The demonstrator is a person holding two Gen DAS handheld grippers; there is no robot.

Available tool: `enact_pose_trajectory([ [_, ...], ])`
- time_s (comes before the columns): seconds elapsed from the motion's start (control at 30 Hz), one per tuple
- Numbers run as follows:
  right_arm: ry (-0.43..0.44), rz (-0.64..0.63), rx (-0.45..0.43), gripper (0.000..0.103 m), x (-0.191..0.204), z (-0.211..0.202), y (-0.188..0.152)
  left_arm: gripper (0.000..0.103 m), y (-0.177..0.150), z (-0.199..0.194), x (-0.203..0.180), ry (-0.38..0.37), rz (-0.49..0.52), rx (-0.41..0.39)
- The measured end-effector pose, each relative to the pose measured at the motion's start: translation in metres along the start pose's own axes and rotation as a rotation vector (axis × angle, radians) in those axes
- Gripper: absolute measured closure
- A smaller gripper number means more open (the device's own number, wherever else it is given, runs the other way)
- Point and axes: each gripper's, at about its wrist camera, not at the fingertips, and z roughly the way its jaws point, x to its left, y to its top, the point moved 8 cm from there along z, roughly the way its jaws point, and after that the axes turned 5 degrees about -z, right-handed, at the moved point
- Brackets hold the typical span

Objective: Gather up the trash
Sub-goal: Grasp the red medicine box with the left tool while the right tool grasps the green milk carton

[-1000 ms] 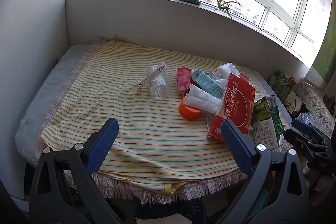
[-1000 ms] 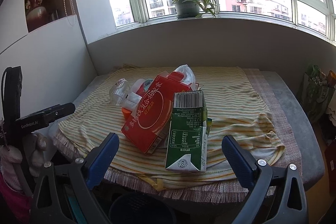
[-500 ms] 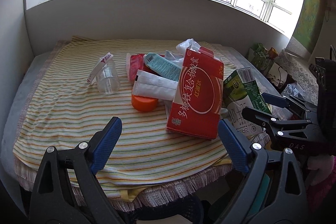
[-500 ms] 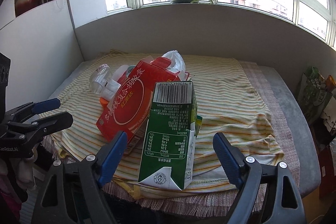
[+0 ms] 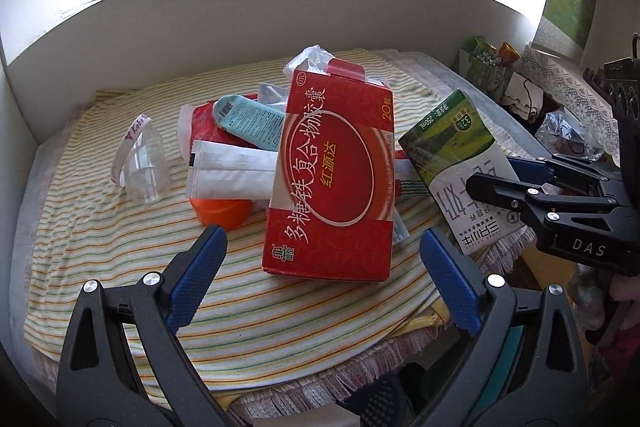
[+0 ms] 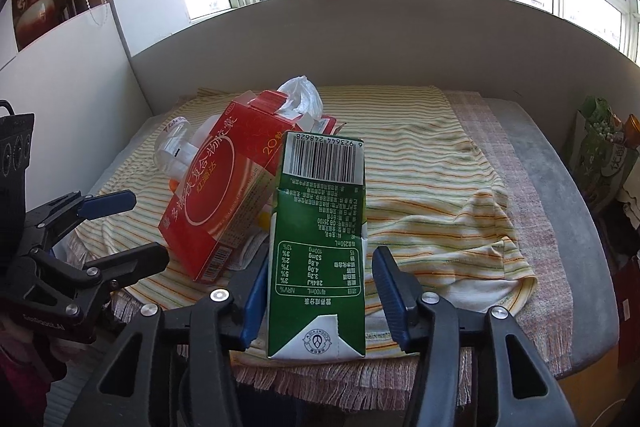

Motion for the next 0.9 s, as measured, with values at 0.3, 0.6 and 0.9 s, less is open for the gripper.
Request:
enact_pose_trajectory([
  [0.3,0.018,0.027,-0.009,0.056,-0.003,-0.003,-0.002,0.004,0.012,0.032,-0.013,0.104,0.095,0.027],
  [0.6,0.025,0.047,-0.017,0.056,-0.006,-0.006,-0.003,0.004,0.015,0.05,-0.002,0.121,0.034,0.038],
  [0.9,0.023,0.047,-0.026,0.057,-0.004,-0.012,-0.004,0.022,0.018,0.034,0.011,0.061,-0.082,-0.003],
])
